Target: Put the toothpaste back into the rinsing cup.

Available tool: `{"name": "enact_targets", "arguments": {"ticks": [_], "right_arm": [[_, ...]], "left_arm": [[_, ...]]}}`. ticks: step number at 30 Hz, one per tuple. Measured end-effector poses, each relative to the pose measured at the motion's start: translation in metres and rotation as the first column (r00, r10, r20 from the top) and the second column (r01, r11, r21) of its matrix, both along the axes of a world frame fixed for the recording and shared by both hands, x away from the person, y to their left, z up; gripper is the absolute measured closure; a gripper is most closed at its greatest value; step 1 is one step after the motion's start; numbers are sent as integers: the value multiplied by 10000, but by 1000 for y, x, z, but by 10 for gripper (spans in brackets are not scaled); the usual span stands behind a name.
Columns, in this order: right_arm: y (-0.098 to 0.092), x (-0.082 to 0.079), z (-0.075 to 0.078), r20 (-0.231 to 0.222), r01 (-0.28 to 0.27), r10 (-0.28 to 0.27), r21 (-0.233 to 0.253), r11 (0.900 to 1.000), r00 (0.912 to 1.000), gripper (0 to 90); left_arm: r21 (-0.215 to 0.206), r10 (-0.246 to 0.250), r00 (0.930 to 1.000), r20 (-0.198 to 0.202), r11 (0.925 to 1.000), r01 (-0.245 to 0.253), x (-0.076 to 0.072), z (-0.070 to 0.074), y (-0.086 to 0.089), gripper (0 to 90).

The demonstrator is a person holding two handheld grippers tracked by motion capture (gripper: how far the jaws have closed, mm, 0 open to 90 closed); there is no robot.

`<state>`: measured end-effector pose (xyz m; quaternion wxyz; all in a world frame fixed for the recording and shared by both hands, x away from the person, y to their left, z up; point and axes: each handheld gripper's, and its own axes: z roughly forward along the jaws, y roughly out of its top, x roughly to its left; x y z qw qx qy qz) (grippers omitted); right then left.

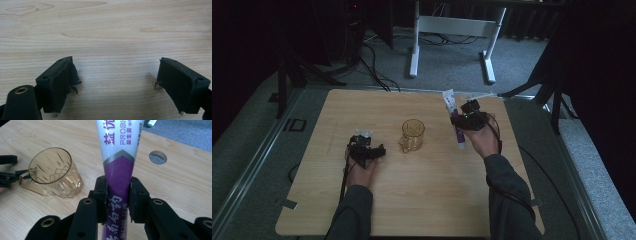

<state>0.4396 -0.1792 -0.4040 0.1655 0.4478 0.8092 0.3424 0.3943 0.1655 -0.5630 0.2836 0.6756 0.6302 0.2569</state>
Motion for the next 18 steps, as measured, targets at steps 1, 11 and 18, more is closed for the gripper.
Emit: {"name": "enact_targets", "arguments": {"ticks": [1,11,18], "right_arm": [[1,0,0,4,-10,10,34,10000,10000,719],[12,2,0,91,-162,160,191,9997,9998,719],[18,3,0,154,-267,266,42,9996,9995,719]], "left_arm": [[-2,1,10000,1,10000,-1,0,0,0,142],[-1,0,10000,1,10000,0,0,0,0,142],[0,-1,10000,-2,10000,1,0,0,0,142]]}}
